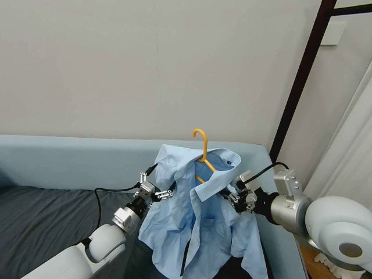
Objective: Pick up the clothes from the sofa and hang them on the clothes hanger.
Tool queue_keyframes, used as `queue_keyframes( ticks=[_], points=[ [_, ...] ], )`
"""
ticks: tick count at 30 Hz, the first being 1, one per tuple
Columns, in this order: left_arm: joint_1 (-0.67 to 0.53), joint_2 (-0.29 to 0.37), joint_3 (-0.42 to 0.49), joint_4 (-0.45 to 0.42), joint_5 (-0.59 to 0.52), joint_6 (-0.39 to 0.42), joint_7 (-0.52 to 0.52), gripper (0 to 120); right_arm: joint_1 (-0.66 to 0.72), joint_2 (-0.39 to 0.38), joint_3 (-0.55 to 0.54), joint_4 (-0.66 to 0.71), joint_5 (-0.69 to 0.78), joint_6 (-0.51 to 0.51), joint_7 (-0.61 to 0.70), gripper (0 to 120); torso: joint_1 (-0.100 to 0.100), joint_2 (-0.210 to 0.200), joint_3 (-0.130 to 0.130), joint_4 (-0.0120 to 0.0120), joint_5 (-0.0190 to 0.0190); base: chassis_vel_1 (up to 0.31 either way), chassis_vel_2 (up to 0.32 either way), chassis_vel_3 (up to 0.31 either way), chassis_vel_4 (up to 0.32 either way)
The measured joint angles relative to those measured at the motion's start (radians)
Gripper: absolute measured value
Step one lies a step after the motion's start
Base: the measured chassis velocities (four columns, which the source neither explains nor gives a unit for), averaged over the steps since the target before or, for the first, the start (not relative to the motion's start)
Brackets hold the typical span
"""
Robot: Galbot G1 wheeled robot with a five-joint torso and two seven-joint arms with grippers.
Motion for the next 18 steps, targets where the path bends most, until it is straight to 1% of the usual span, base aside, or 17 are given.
queue_keyframes(
  ticks=[2,3,5,6,10,11,16,17,18],
  points=[
    [-0.013,-0.006,0.009,0.009,0.0,0.001,-0.006,81,0.001,-0.004,0.0,0.002,0.002,0.0,0.0,2,0.0,0.0,0.0,-0.0001,0.0,0.0,0.0,0.0,0.0],
    [-0.015,-0.006,0.01,0.011,0.0,0.0,-0.009,79,0.0,-0.004,0.0,0.003,0.003,0.0,0.0,2,0.0,0.0,0.0,0.0,0.0,0.0,0.0,0.0,0.0],
    [-0.017,-0.005,0.009,0.015,-0.001,-0.005,-0.013,69,-0.007,-0.004,0.0,0.003,0.001,0.0,0.0,2,0.0,0.0,0.0,0.0,0.0001,0.0,0.0,0.0,0.0],
    [-0.017,-0.005,0.009,0.015,-0.001,-0.005,-0.013,69,-0.007,-0.004,0.0,0.003,0.001,0.0,0.0,2,0.0,0.0,0.0,0.0,0.0001,0.0,0.0,0.0,0.0],
    [-0.012,-0.002,0.0,0.015,-0.003,-0.011,-0.013,51,-0.015,0.003,-0.001,-0.003,-0.006,0.0,-0.002,2,0.0,0.0,0.0,0.0001,0.0,0.0,0.0,0.0,0.0],
    [-0.012,-0.002,0.0,0.015,-0.003,-0.011,-0.013,51,-0.015,0.003,-0.001,-0.003,-0.006,0.0,-0.002,2,0.0,0.0,0.0,0.0001,0.0,0.0,0.0,0.0,0.0],
    [-0.001,0.005,-0.008,0.011,0.002,-0.011,-0.017,29,-0.016,0.008,-0.006,-0.009,-0.012,-0.001,-0.003,2,0.0,0.0,0.0,0.0001,0.0,0.0,0.0,0.0,0.0],
    [-0.001,0.005,-0.008,0.011,0.002,-0.011,-0.017,29,-0.016,0.008,-0.006,-0.009,-0.012,-0.001,-0.003,2,0.0,0.0,0.0,0.0001,0.0,0.0,0.0,0.0,0.0],
    [-0.001,0.006,-0.008,0.011,0.005,-0.011,-0.019,26,-0.018,0.008,-0.007,-0.011,-0.014,-0.001,-0.004,2,0.0,0.0,0.0,0.0001,0.0,0.0,0.0,0.0,0.0]
  ],
)
